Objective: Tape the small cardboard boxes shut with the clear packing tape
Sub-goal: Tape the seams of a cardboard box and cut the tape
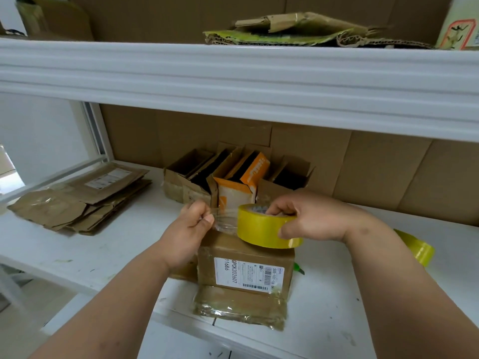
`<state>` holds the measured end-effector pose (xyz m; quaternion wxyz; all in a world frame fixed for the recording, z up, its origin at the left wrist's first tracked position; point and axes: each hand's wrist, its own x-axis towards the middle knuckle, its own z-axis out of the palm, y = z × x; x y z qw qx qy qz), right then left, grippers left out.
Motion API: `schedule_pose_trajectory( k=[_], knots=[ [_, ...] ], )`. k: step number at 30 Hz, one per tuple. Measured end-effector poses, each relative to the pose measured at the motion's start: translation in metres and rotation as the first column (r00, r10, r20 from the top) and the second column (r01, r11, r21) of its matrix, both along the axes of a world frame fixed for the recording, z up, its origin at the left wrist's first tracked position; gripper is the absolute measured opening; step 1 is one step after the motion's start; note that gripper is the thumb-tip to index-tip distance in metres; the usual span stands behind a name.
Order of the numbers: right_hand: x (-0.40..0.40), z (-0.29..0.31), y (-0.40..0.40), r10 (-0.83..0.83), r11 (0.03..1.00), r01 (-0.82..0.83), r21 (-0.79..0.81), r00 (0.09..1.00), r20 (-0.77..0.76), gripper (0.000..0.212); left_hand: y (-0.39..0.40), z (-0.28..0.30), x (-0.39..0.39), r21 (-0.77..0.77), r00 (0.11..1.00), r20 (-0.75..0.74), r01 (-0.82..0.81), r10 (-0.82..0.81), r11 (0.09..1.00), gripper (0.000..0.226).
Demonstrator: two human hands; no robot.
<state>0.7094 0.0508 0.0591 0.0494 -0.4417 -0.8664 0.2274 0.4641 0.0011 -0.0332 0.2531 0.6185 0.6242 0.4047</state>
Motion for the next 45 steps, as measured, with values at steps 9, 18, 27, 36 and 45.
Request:
schedule_pose_trajectory(
  k=[9, 18, 27, 36, 45],
  knots=[
    [0.025, -0.023, 0.009, -0.202, 0.968, 0.207, 0.145, 0.978, -0.049, 0.046, 0.002, -0.002, 0.005, -0.056, 0.972, 0.216, -0.086, 0.096, 0.995, 0.017],
    [0.052, -0.045, 0.002, -0.064, 0.997, 0.064, 0.042, 0.998, -0.001, 0.015, 0.007, -0.009, -0.001, -0.067, 0.942, 0.317, -0.098, 0.114, 0.993, 0.020],
    [0.037, -0.023, 0.007, -0.173, 0.979, 0.198, 0.049, 0.932, -0.319, 0.043, 0.003, -0.008, -0.003, -0.041, 0.920, 0.355, -0.161, 0.165, 0.986, 0.020],
    [0.054, 0.003, -0.006, -0.339, 0.922, 0.377, 0.090, 0.896, -0.287, 0.041, 0.014, -0.005, -0.001, -0.076, 0.984, 0.117, -0.124, 0.132, 0.989, 0.018],
    [0.082, -0.022, -0.006, -0.395, 0.916, 0.280, -0.287, 0.751, -0.529, 0.043, 0.018, -0.006, -0.012, -0.143, 0.933, 0.327, -0.106, 0.148, 0.984, 0.019]
  ],
)
